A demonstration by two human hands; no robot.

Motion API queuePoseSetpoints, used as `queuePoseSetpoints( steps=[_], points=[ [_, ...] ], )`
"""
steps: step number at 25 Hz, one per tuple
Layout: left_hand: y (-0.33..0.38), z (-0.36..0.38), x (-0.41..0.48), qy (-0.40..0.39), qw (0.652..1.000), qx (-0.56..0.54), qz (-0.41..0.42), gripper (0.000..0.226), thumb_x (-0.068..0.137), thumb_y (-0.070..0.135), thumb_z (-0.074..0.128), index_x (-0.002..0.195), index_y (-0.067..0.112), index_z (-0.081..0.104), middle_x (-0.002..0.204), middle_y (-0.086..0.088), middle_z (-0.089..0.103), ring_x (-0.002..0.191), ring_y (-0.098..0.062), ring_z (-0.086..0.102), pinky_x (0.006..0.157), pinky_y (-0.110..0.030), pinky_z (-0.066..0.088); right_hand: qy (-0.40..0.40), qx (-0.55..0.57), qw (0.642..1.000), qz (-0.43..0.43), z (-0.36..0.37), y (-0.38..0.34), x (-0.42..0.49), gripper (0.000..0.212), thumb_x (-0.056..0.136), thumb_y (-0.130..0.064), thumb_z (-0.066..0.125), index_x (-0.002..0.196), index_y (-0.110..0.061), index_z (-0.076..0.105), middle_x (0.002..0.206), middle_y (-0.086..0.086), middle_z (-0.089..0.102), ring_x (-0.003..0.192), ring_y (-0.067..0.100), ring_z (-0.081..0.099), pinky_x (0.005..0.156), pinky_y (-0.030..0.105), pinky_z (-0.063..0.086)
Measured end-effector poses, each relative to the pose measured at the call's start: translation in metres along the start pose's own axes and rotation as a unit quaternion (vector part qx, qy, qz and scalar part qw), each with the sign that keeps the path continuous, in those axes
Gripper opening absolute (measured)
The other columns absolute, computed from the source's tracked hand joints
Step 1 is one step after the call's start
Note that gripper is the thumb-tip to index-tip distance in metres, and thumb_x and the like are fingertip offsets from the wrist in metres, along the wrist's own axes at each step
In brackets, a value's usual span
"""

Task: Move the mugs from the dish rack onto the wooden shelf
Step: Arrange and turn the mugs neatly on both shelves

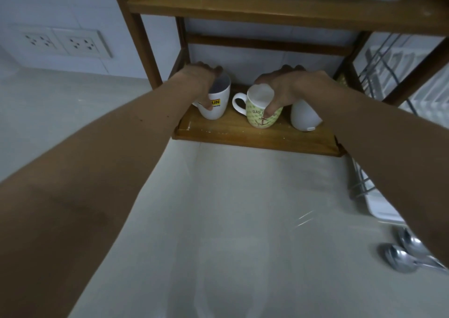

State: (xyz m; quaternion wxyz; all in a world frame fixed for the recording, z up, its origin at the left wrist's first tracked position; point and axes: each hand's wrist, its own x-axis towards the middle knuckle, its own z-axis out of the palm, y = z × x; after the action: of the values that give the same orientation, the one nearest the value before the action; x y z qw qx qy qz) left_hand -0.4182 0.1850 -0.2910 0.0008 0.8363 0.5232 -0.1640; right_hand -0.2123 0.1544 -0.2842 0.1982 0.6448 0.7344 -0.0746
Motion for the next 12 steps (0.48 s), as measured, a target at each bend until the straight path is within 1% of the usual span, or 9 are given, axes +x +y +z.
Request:
queuePoseSetpoints(
  steps=[2, 9, 10, 11, 12],
  points=[
    [0.002, -0.002, -0.002, -0.010, 1.000, 0.000, -0.006, 0.104, 0.073, 0.030, 0.080, 0.152, 0.016, 0.012, 0.147, -0.019, 0.039, 0.134, -0.037, 0.036, 0.103, -0.049, 0.041, 0.002, 0.002, 1.000, -0.004, 0.000, 0.003, -0.002, 0.097, 0.065, -0.058, 0.076, 0.145, -0.039, 0.023, 0.144, 0.009, 0.039, 0.126, 0.033, 0.038, 0.094, 0.045, 0.039],
    [0.008, -0.006, -0.008, -0.031, 0.999, 0.004, -0.018, 0.108, 0.074, 0.032, 0.079, 0.153, 0.018, 0.006, 0.150, -0.018, 0.035, 0.136, -0.037, 0.034, 0.105, -0.049, 0.040, 0.009, -0.005, 1.000, 0.014, 0.005, 0.001, 0.002, 0.098, 0.067, -0.060, 0.072, 0.146, -0.041, 0.018, 0.148, 0.013, 0.033, 0.131, 0.035, 0.031, 0.102, 0.052, 0.035],
    [0.010, -0.005, -0.009, -0.035, 0.999, -0.003, -0.025, 0.109, 0.074, 0.032, 0.079, 0.153, 0.019, 0.004, 0.153, -0.017, 0.030, 0.138, -0.038, 0.031, 0.107, -0.050, 0.037, 0.008, -0.006, 1.000, 0.014, 0.006, 0.001, 0.003, 0.098, 0.067, -0.060, 0.072, 0.146, -0.042, 0.016, 0.149, 0.013, 0.032, 0.132, 0.036, 0.030, 0.102, 0.053, 0.035],
    [0.011, -0.003, -0.010, -0.037, 0.999, -0.009, -0.030, 0.110, 0.075, 0.033, 0.078, 0.153, 0.020, 0.001, 0.157, -0.016, 0.022, 0.141, -0.038, 0.025, 0.110, -0.053, 0.032, 0.001, -0.005, 1.000, 0.010, 0.007, 0.003, 0.004, 0.100, 0.067, -0.061, 0.071, 0.146, -0.043, 0.013, 0.151, 0.013, 0.030, 0.133, 0.037, 0.028, 0.103, 0.055, 0.034],
    [0.010, 0.001, -0.014, -0.025, 0.999, -0.013, -0.030, 0.110, 0.077, 0.035, 0.076, 0.153, 0.022, -0.002, 0.160, -0.015, 0.012, 0.145, -0.038, 0.015, 0.114, -0.055, 0.023, -0.008, -0.003, 1.000, 0.005, 0.009, 0.004, 0.005, 0.102, 0.067, -0.062, 0.070, 0.146, -0.045, 0.008, 0.153, 0.011, 0.026, 0.135, 0.038, 0.025, 0.103, 0.057, 0.033]
  ],
)
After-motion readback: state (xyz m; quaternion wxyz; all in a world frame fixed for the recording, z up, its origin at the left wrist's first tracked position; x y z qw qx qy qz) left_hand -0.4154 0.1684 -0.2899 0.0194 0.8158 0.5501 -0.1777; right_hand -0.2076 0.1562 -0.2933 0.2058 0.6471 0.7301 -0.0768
